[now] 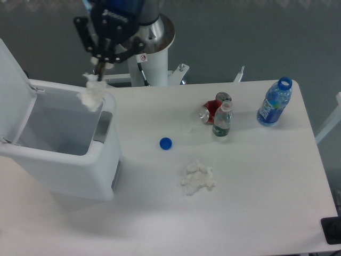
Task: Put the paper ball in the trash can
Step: 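Carry the held paper ball over the open white trash bin, then open the gripper to drop the paper ball into the bin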
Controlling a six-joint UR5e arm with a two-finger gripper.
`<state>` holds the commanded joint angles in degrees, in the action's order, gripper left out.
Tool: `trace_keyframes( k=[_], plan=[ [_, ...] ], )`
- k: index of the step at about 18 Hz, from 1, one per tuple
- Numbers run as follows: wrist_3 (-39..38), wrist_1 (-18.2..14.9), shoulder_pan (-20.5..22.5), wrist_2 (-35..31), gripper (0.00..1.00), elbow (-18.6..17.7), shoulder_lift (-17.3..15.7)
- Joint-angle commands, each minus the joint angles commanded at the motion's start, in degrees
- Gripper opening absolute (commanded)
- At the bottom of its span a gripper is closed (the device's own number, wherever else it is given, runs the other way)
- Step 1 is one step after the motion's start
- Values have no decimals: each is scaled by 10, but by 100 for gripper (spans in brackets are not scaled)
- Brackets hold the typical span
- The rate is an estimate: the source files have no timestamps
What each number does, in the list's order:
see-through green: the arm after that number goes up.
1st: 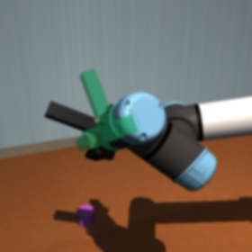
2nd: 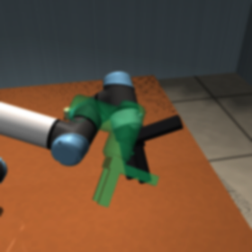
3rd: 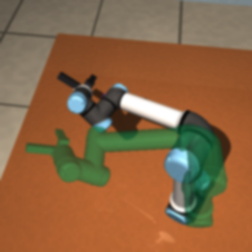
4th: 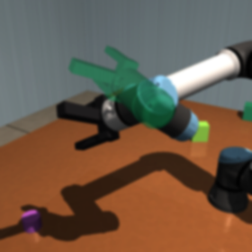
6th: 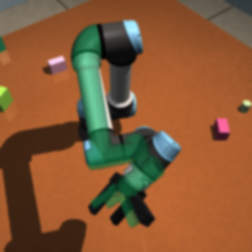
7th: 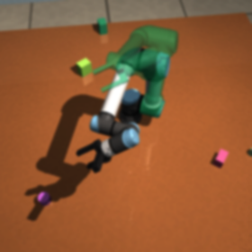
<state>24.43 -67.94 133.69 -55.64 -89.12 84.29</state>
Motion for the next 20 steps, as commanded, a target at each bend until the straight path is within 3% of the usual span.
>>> trace_keyframes(
  k=[5, 8, 11, 12, 13, 16, 20],
  plan=[
    [2, 6, -33, -1, 0, -18, 13],
    [3, 32, -39, -1, 7, -22, 24],
    [10, 40, -44, -3, 37, -25, 27],
    [22, 40, -44, -3, 62, -26, 27],
    [37, 40, -44, -3, 78, -28, 26],
    [48, 41, -44, -4, 94, -38, 23],
    [56, 46, -42, -5, 99, -38, 24]
  ],
)
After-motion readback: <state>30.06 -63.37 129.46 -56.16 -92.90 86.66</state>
